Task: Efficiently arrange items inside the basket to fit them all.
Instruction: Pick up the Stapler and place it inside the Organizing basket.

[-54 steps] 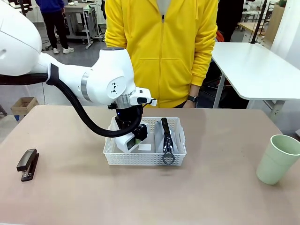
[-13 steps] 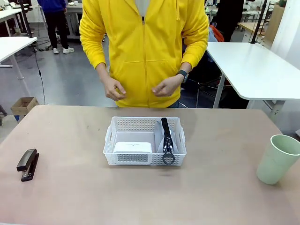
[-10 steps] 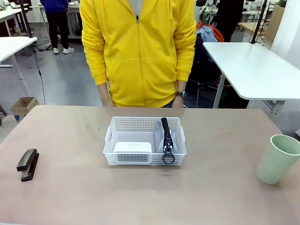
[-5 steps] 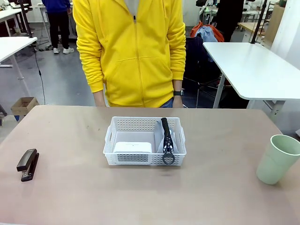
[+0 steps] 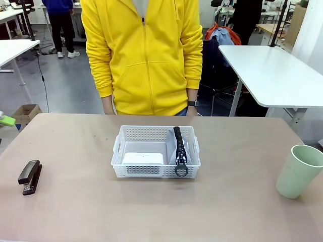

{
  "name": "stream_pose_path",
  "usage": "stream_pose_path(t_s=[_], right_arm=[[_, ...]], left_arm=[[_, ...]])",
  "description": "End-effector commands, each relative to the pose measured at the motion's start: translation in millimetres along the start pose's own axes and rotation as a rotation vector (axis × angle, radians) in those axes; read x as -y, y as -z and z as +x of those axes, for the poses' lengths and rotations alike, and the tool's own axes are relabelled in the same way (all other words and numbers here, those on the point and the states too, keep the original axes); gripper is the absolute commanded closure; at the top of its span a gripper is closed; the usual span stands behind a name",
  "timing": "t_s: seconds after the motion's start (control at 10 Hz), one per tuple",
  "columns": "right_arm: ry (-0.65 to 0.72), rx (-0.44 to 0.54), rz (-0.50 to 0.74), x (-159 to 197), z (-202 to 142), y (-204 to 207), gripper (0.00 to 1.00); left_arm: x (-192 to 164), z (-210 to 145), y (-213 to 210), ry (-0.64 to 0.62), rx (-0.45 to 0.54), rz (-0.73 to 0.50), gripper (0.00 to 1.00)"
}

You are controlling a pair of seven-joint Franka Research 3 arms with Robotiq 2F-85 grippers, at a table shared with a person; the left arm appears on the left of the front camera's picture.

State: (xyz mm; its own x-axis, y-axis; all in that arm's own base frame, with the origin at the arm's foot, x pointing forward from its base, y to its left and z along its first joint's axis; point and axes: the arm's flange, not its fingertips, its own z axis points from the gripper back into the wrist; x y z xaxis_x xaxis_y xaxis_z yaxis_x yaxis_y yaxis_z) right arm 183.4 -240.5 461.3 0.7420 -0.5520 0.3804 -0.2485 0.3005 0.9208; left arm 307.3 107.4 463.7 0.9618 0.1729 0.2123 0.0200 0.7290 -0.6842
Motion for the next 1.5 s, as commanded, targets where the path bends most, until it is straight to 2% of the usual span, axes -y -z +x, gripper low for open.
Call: stream_pose_path(t_s=[0.0, 0.1, 0.2, 0.4, 0.5, 0.6, 0.7, 0.8, 1.4], right_arm=[[-0.028, 0.014, 0.018, -1, 2, 1, 0.00], [-0.028, 0.014, 0.018, -1, 2, 1, 0.00], [-0.028, 0.014, 0.018, -1, 2, 1, 0.00], [-0.028, 0.014, 0.018, -1, 2, 1, 0.00], [-0.028, 0.014, 0.018, -1, 2, 1, 0.00], [-0.028, 0.014, 0.018, -1, 2, 1, 0.00], [-0.028, 0.014, 0.018, -1, 2, 1, 0.00], [-0.028, 0.014, 0.018, -1, 2, 1, 0.00], [-0.028, 0.014, 0.018, -1, 2, 1, 0.00]], left_arm=[[18, 13, 26, -0.188, -0.334, 0.358, 0.00], [23, 22, 42, -0.231, -0.428, 0.484, 0.00], [27, 28, 52, -0.251, -0.443, 0.537, 0.00], [31, 39, 63, -0.277, -0.412, 0.628, 0.00], [31, 42, 65, -0.275, -0.381, 0.658, 0.00], [33, 42, 65, -0.216, -0.320, 0.682, 0.00], [37, 45, 64, -0.147, -0.171, 0.639, 0.00], [28, 41, 73, -0.260, -0.375, 0.671, 0.00], [26, 40, 76, -0.249, -0.376, 0.652, 0.00]])
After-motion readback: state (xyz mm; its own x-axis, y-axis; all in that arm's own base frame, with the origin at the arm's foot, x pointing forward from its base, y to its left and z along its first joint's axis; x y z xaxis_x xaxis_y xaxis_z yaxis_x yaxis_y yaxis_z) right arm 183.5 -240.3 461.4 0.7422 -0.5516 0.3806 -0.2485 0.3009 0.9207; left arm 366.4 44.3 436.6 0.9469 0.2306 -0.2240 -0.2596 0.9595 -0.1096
